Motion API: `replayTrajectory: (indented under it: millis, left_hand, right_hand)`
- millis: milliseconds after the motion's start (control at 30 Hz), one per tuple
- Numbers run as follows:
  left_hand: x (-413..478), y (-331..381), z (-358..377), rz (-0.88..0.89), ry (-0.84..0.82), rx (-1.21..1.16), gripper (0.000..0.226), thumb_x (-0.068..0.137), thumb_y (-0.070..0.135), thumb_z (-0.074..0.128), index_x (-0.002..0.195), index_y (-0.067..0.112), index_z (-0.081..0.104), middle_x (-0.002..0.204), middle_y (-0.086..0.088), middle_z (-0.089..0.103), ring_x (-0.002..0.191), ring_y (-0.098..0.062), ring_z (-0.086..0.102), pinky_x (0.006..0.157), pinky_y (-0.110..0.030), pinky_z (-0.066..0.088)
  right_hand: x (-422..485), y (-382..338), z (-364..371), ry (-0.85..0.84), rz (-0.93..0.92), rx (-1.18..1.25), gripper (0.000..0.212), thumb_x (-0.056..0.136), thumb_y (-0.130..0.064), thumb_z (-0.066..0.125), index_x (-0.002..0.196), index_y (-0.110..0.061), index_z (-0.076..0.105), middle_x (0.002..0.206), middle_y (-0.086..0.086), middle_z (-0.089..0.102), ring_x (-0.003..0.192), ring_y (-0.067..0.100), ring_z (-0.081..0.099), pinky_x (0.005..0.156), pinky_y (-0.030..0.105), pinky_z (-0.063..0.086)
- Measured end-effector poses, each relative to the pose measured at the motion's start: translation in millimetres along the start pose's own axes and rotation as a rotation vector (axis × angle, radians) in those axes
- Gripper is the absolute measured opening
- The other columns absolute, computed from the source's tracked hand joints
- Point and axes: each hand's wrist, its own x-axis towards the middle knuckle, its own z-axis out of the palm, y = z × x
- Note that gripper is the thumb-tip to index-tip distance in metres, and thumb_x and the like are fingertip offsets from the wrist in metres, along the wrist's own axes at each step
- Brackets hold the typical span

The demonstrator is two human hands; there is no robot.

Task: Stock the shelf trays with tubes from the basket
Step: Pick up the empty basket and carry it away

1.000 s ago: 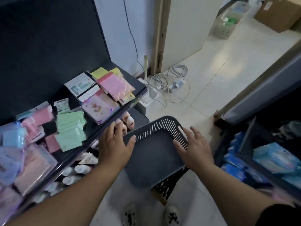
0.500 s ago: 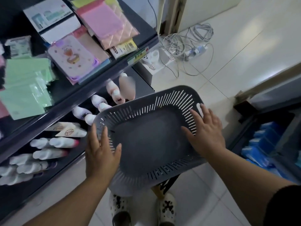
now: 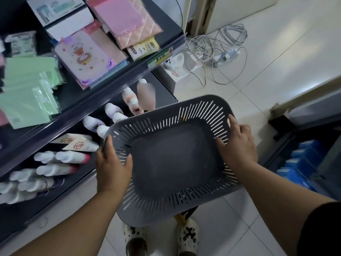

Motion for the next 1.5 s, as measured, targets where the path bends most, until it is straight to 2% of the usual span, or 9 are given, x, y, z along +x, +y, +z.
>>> replayTrajectory:
  millis: [233,433,500,633,700,800,967,1100,1500]
  left_hand:
    - [-18.4,16.3,-60.8,0.005,0.013,-0.098,0.073,0.087,0.013,0.064,0.149,0.017,0.025,0.142,-0.018,0.037,0.125,-0.034,0.042,0.097,-0.043,0.040]
    - [-44.6,40.6,-160.9,0.013,0.110,-0.136,0.073,0.084,0.017,0.069,0.147,0.026,0.033,0.121,-0.014,0.059,0.099,-0.027,0.059,0.080,-0.033,0.043]
    - [-61.4,44.6,-195.9,-0.004,0.171,-0.158,0.076,0.083,0.018,0.070,0.147,0.031,0.031,0.122,-0.012,0.058,0.096,-0.026,0.059,0.077,-0.031,0.043]
    - [-109.0,41.3,-260.4,-0.010,0.332,-0.272,0.083,0.082,0.012,0.071,0.148,0.036,0.026,0.138,-0.002,0.051,0.117,-0.023,0.055,0.098,-0.036,0.044]
    - [-139.0,38.5,-292.7,-0.037,0.420,-0.328,0.074,0.084,0.013,0.068,0.143,0.039,0.032,0.124,0.008,0.057,0.107,-0.017,0.057,0.089,-0.030,0.044]
    - [-184.2,22.9,-337.5,-0.115,0.536,-0.345,0.063,0.086,0.015,0.063,0.135,0.044,0.038,0.106,0.014,0.059,0.093,-0.012,0.058,0.075,-0.026,0.042]
    - [-260.6,-26.9,-402.4,-0.330,0.688,-0.194,0.071,0.087,0.025,0.061,0.144,0.044,0.024,0.131,0.007,0.053,0.110,-0.019,0.055,0.086,-0.042,0.053]
    - [-334.3,-64.3,-464.9,-0.515,0.792,-0.107,0.076,0.090,0.019,0.061,0.150,0.033,0.018,0.138,-0.001,0.049,0.113,-0.027,0.055,0.084,-0.044,0.052]
    - [-575.4,-179.2,-583.8,-0.716,1.192,-0.118,0.048,0.092,0.022,0.056,0.135,0.037,0.043,0.113,-0.008,0.064,0.103,-0.032,0.058,0.076,-0.034,0.041]
  right_hand:
    - [-37.1,-20.1,-42.3,0.016,0.003,0.021,0.081,0.089,-0.038,0.059,0.150,-0.043,0.005,0.126,0.005,0.036,0.108,0.026,0.047,0.085,0.039,0.044]
    - [-77.1,-56.5,-112.4,0.034,-0.037,0.017,0.081,0.091,-0.040,0.057,0.150,-0.043,0.001,0.127,0.003,0.035,0.107,0.028,0.052,0.075,0.035,0.041]
    - [-93.4,-74.1,-133.1,0.033,-0.108,0.044,0.084,0.092,-0.039,0.056,0.149,-0.044,-0.005,0.125,0.004,0.034,0.104,0.030,0.055,0.076,0.039,0.048]
    - [-132.4,-113.9,-172.7,0.027,-0.309,0.098,0.085,0.094,-0.039,0.050,0.144,-0.049,-0.017,0.121,0.005,0.035,0.098,0.034,0.058,0.075,0.041,0.047]
    - [-153.5,-132.4,-190.0,0.040,-0.430,0.112,0.083,0.096,-0.037,0.046,0.144,-0.048,-0.022,0.120,0.005,0.037,0.099,0.034,0.059,0.074,0.041,0.047]
    - [-188.3,-161.5,-210.9,0.021,-0.607,0.110,0.084,0.096,-0.036,0.047,0.148,-0.039,-0.019,0.145,0.007,0.032,0.117,0.034,0.053,0.082,0.042,0.047]
    - [-259.5,-220.1,-227.0,-0.083,-0.825,0.141,0.079,0.093,-0.030,0.054,0.150,-0.033,0.000,0.150,0.010,0.030,0.103,0.038,0.061,0.078,0.042,0.051]
    - [-336.5,-268.0,-230.2,-0.188,-1.045,0.163,0.078,0.091,-0.029,0.053,0.150,-0.033,0.003,0.127,0.018,0.050,0.089,0.036,0.061,0.075,0.045,0.053]
    - [-615.2,-369.1,-204.3,-0.319,-1.464,0.163,0.082,0.088,-0.029,0.062,0.151,-0.029,0.009,0.128,0.018,0.047,0.106,0.037,0.054,0.086,0.046,0.049]
